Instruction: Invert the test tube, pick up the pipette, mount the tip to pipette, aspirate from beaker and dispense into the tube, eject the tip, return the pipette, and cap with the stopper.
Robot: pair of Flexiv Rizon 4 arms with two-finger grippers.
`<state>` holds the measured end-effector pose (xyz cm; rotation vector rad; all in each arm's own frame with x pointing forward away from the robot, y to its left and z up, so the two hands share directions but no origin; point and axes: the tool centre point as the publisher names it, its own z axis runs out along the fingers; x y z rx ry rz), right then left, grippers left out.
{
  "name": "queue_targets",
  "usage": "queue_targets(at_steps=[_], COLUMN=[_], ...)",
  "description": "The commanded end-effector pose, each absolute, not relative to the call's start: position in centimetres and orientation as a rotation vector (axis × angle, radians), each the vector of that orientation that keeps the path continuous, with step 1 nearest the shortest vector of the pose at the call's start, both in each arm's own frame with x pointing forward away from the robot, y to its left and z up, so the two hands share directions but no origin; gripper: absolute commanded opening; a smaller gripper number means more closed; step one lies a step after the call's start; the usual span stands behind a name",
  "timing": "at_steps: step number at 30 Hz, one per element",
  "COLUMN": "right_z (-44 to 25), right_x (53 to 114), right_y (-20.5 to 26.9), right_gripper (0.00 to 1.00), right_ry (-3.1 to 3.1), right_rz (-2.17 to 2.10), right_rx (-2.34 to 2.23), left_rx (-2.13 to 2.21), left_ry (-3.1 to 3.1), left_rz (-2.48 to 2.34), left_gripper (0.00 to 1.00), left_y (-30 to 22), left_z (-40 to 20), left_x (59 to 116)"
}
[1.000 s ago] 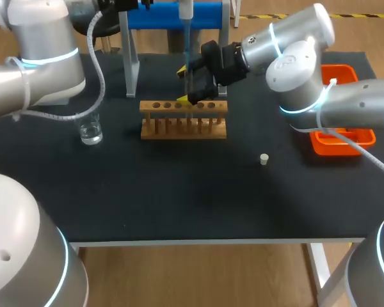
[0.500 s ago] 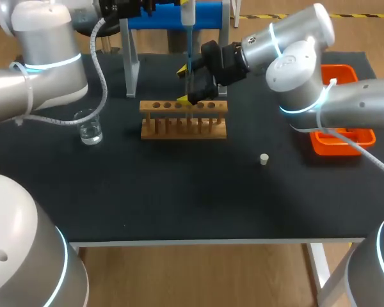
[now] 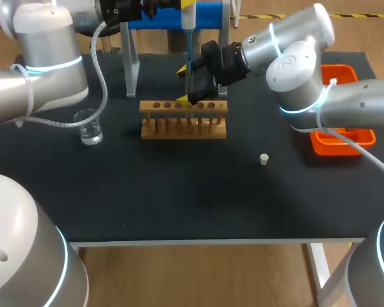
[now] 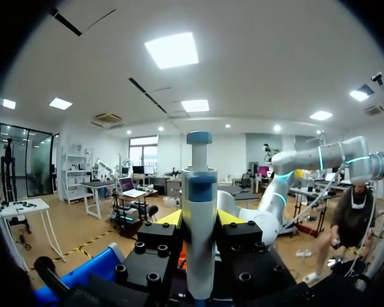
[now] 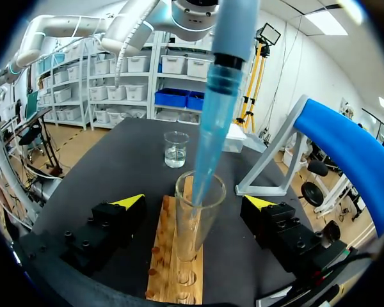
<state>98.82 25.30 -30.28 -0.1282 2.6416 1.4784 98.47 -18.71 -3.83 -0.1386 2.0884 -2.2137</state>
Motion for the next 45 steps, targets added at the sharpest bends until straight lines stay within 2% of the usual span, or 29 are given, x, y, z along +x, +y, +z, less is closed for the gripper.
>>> queue_targets(at_steps=[1,45], right_z=[-30.2,-30.2], right_x=[98.8,98.8], right_y=[25.2,25.2], right_gripper=[1.0,1.0], right_ry=[2.643,2.643], right_rz=[1.478,1.478], right_rx=[-0.129,-0.129], left_rx=[-0.127,-0.13], left_ry=[2.084,2.065], left_rz=[-2.217,-2.218], left_gripper=[0.0,0.0], left_y=[-18.8,-18.7], left_z=[-4.1,-6.5], left_x=[98.4,98.0])
